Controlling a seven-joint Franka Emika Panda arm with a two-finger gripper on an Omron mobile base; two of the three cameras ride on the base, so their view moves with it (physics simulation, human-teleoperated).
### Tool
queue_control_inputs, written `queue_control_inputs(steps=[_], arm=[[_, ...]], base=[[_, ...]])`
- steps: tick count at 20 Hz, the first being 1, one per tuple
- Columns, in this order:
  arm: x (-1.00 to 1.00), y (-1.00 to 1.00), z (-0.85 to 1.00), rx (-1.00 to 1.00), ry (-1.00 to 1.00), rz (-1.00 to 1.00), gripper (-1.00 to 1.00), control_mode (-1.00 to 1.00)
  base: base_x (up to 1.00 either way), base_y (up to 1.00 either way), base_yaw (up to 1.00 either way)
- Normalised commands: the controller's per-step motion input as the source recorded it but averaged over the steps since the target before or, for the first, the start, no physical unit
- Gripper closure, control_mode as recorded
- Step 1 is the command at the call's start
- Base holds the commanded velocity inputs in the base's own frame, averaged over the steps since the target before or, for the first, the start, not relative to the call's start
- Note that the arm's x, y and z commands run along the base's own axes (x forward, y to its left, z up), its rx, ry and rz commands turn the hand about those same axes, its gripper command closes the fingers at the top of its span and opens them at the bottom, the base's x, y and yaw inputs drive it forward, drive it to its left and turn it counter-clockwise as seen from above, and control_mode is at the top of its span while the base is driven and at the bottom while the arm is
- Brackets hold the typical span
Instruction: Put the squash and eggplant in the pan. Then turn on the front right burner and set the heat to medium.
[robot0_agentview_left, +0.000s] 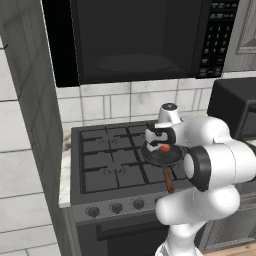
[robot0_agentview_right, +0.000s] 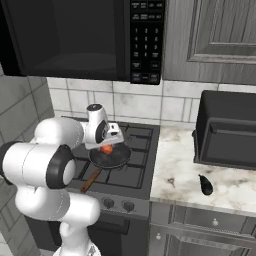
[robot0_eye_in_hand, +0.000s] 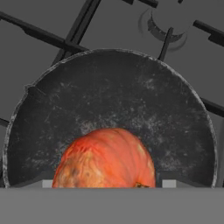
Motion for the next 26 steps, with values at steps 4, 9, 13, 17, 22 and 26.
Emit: queue_control_inputs(steps=[4, 9, 13, 17, 22, 26], arm=[[0.00, 0.00, -0.22, 0.00, 0.00, 0.00, 1.00, -1.00], [0.00, 0.00, -0.10, 0.00, 0.00, 0.00, 1.00, -1.00], [0.02, 0.00, -0.09, 0.00, 0.00, 0.00, 1.00, -1.00], [0.17, 0.00, -0.20, 0.00, 0.00, 0.00, 1.00, -1.00], [0.22, 0.00, -0.05, 0.00, 0.00, 0.00, 1.00, -1.00], [0.00, 0.00, 0.00, 0.00, 0.00, 0.00, -1.00, -1.00]], base=[[0.00, 0.00, 0.00], [0.00, 0.00, 0.00], [0.00, 0.00, 0.00], [0.00, 0.00, 0.00], [0.00, 0.00, 0.00], [0.00, 0.00, 0.00]])
